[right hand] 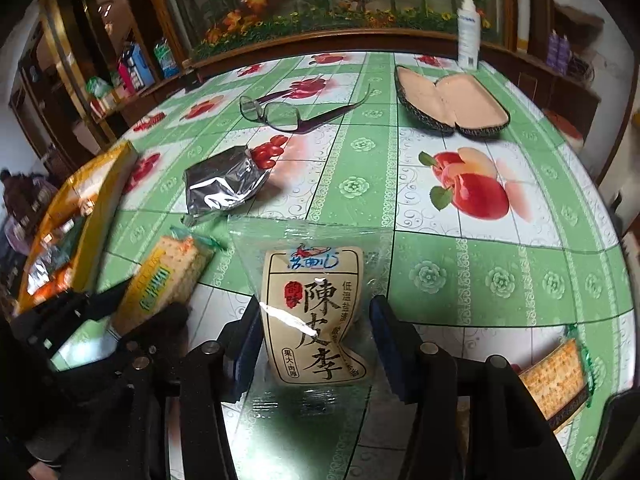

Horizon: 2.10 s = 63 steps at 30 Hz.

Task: Organize snacks
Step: 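Lift the WEIDAN pack with the left gripper and the plum bag with the right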

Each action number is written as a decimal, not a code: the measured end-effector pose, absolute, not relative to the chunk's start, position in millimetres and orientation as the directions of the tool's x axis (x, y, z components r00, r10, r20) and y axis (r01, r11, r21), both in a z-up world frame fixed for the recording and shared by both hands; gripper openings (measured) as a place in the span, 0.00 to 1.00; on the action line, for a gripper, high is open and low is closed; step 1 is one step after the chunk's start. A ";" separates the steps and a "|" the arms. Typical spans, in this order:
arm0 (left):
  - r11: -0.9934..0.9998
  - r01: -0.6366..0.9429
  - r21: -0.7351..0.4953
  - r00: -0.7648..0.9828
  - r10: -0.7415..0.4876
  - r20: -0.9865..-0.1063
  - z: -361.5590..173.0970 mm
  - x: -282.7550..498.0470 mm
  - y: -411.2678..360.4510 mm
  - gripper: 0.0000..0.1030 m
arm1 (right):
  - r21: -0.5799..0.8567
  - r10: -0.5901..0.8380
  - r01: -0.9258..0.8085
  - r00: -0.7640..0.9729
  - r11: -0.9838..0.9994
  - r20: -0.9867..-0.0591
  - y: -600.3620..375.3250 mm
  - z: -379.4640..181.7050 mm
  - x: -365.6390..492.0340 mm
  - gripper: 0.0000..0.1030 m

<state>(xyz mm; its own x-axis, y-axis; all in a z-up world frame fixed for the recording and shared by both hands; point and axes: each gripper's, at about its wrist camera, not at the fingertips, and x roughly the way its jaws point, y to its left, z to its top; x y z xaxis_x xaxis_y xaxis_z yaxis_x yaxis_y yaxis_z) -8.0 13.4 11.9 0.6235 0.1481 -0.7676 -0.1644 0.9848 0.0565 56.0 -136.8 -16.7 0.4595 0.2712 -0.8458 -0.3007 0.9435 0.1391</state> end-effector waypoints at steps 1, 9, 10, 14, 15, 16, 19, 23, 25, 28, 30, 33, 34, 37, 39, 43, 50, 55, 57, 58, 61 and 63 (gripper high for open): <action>0.984 -0.165 0.061 0.623 0.152 -0.767 11.9 -7.6 12.7 0.45 | 0.120 0.258 -0.305 0.465 0.945 -0.847 -134.2 -17.1 55.0 0.57; 0.984 -0.172 0.056 0.623 0.153 -0.768 11.3 -7.2 13.8 0.45 | 0.052 0.211 -0.322 0.485 0.945 -0.848 -127.2 -18.2 51.1 0.58; 0.983 -0.173 0.059 0.622 0.155 -0.767 11.3 -7.0 13.5 0.45 | 0.051 0.212 -0.323 0.485 0.945 -0.849 -126.6 -18.3 50.9 0.58; 0.982 -0.176 0.068 0.622 0.165 -0.766 11.0 -7.2 13.1 0.45 | 0.053 0.213 -0.322 0.485 0.945 -0.848 -127.3 -18.1 51.0 0.58; 0.982 -0.177 0.070 0.621 0.167 -0.766 11.0 -7.4 12.8 0.45 | 0.055 0.214 -0.321 0.484 0.945 -0.848 -127.2 -18.1 50.9 0.58; 0.981 -0.178 0.071 0.621 0.168 -0.765 10.9 -7.5 12.8 0.45 | 0.058 0.216 -0.321 0.484 0.945 -0.848 -127.7 -18.0 51.1 0.58; 0.981 -0.179 0.081 0.621 0.176 -0.764 10.9 -7.6 11.1 0.45 | 0.056 0.215 -0.321 0.486 0.945 -0.847 -127.6 -17.7 50.8 0.57; 0.979 -0.178 0.097 0.621 0.188 -0.761 11.5 -7.3 8.8 0.44 | 0.056 0.217 -0.324 0.486 0.944 -0.847 -128.0 -17.3 50.4 0.55; 0.979 -0.179 0.100 0.621 0.192 -0.760 11.7 -7.2 7.9 0.44 | 0.061 0.221 -0.324 0.484 0.944 -0.847 -128.9 -17.2 50.4 0.54; 0.978 -0.183 0.105 0.621 0.197 -0.759 11.8 -7.4 7.0 0.44 | 0.072 0.229 -0.323 0.480 0.944 -0.847 -129.8 -16.8 50.5 0.54; 0.977 -0.184 0.107 0.622 0.200 -0.757 12.0 -8.0 6.7 0.44 | 0.079 0.234 -0.322 0.478 0.944 -0.847 -130.8 -16.5 50.5 0.53; 0.977 -0.185 0.107 0.622 0.201 -0.757 11.8 -8.2 6.7 0.44 | 0.091 0.242 -0.320 0.474 0.943 -0.847 -131.7 -16.0 50.8 0.53; 0.977 -0.186 0.108 0.622 0.202 -0.756 11.8 -8.3 6.7 0.44 | 0.094 0.244 -0.319 0.473 0.943 -0.847 -132.2 -15.9 50.8 0.53; 0.976 -0.184 0.116 0.624 0.207 -0.754 12.2 -8.6 5.1 0.44 | 0.099 0.248 -0.318 0.471 0.943 -0.847 -132.4 -15.6 50.8 0.53; 0.975 -0.186 0.122 0.627 0.214 -0.749 12.9 -9.5 3.6 0.44 | 0.102 0.250 -0.318 0.470 0.942 -0.847 -132.4 -15.6 51.0 0.53; 0.974 -0.193 0.120 0.629 0.217 -0.747 13.6 -10.5 3.8 0.44 | 0.108 0.255 -0.317 0.468 0.942 -0.846 -133.0 -15.4 51.2 0.53; 0.972 -0.206 0.115 0.635 0.223 -0.740 15.5 -12.8 6.0 0.44 | 0.123 0.266 -0.315 0.466 0.941 -0.844 -133.0 -14.4 50.7 0.53; 0.970 -0.211 0.119 0.641 0.229 -0.732 17.5 -14.0 5.9 0.44 | 0.129 0.273 -0.315 0.473 0.940 -0.838 -134.2 -12.0 49.3 0.52; 0.970 -0.213 0.119 0.644 0.231 -0.730 18.2 -14.5 6.1 0.44 | 0.130 0.276 -0.316 0.477 0.940 -0.834 -134.3 -10.9 48.6 0.52; 0.970 -0.213 0.119 0.645 0.231 -0.729 18.5 -15.0 6.2 0.44 | 0.131 0.277 -0.316 0.478 0.940 -0.834 -134.0 -10.5 48.1 0.52; 0.969 -0.215 0.120 0.648 0.233 -0.725 19.8 -16.1 6.2 0.44 | 0.131 0.278 -0.317 0.479 0.939 -0.833 -133.8 -10.2 47.9 0.52; 0.969 -0.216 0.121 0.649 0.235 -0.723 20.3 -17.0 6.2 0.44 | 0.131 0.277 -0.316 0.479 0.940 -0.833 -133.8 -10.1 47.8 0.52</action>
